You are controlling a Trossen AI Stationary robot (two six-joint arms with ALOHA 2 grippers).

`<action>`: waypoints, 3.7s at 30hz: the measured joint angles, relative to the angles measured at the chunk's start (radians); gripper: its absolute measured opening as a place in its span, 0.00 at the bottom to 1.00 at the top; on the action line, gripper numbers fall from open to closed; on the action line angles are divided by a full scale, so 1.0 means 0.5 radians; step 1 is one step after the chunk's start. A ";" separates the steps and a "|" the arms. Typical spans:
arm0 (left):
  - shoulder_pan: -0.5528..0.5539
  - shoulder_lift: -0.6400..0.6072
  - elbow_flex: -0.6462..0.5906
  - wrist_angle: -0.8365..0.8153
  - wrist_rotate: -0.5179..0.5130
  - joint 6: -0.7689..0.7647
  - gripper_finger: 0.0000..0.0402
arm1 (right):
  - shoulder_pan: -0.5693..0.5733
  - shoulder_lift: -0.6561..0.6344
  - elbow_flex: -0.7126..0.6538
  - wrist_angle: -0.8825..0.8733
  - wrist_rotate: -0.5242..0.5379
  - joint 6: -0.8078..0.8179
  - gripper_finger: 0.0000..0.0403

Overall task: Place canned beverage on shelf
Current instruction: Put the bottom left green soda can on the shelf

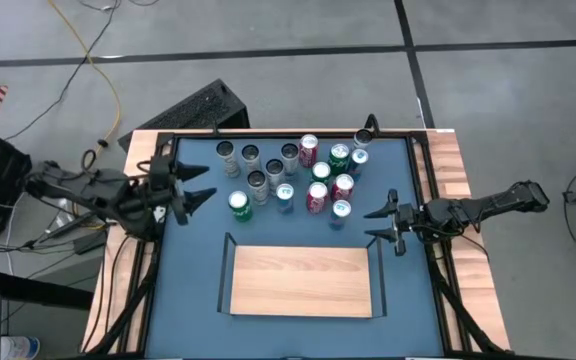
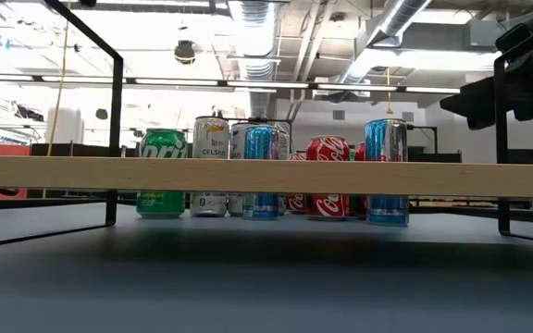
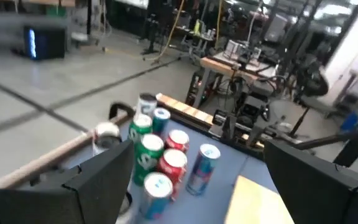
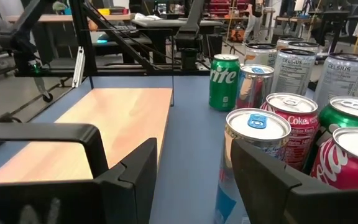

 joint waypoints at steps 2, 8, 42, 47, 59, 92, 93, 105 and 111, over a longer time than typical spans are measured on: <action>-0.001 0.071 0.097 0.005 -0.044 0.075 0.86 | 0.001 0.000 -0.001 0.021 -0.003 0.155 0.52; 0.000 0.166 0.251 0.002 -0.109 0.047 0.86 | 0.001 -0.001 0.003 0.225 -0.008 0.911 0.52; 0.259 0.778 1.111 -1.617 0.509 -0.750 0.86 | 0.010 0.211 1.177 -0.756 0.513 0.720 0.52; 0.438 1.053 1.264 -1.998 0.545 -0.743 0.86 | 0.010 0.436 1.520 -1.155 0.686 0.585 0.52; 0.670 1.673 1.309 -2.180 0.696 -0.345 0.86 | 0.010 0.643 1.652 -1.232 0.847 0.426 0.52; 0.877 1.652 0.790 -1.587 1.045 0.569 0.86 | 0.010 0.639 1.652 -1.249 0.841 0.464 0.52; 0.875 1.652 0.775 -1.558 1.039 0.574 0.86 | 0.010 0.639 1.652 -1.254 0.840 0.466 0.52; 0.883 1.652 0.754 -1.538 0.987 0.645 0.86 | 0.010 0.639 1.652 -1.456 0.842 0.637 0.52; 0.883 1.650 0.703 -1.490 0.989 0.645 0.86 | 0.010 0.639 1.652 -1.454 0.842 0.637 0.52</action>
